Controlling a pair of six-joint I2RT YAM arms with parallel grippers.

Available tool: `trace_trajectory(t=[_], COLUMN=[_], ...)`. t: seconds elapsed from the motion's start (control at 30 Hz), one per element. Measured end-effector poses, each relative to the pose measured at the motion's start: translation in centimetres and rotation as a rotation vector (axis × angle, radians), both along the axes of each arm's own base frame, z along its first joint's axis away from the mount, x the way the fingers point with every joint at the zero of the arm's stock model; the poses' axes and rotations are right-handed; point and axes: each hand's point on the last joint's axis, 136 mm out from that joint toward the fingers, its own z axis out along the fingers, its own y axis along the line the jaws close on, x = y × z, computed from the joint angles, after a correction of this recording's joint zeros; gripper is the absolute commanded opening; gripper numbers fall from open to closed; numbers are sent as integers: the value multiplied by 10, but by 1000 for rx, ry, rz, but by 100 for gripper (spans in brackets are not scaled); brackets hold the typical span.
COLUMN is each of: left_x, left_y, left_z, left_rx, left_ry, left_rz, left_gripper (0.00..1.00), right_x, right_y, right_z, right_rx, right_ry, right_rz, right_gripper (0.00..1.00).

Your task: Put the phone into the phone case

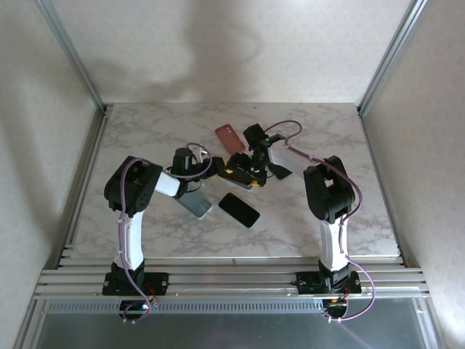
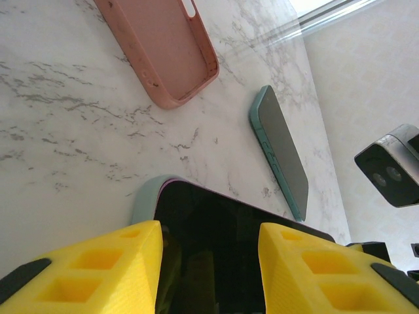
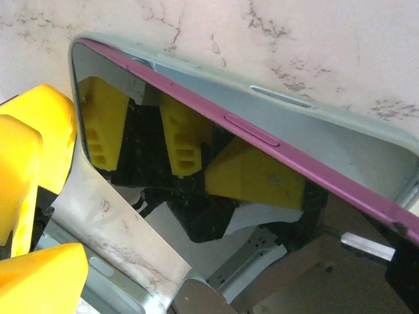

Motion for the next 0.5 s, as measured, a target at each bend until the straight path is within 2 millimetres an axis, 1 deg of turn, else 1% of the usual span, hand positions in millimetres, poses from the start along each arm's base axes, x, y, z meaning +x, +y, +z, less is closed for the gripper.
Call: trace_trajectory(t=[0.5], left_x=[-2], left_y=[-1], left_z=[0], left_rx=[-9], left_ry=[5], left_rz=[-4], left_gripper=[42], right_x=[-2], right_y=[-1], right_z=[-1], right_rx=[-11], right_ry=[5], right_rz=[1], right_gripper=[98])
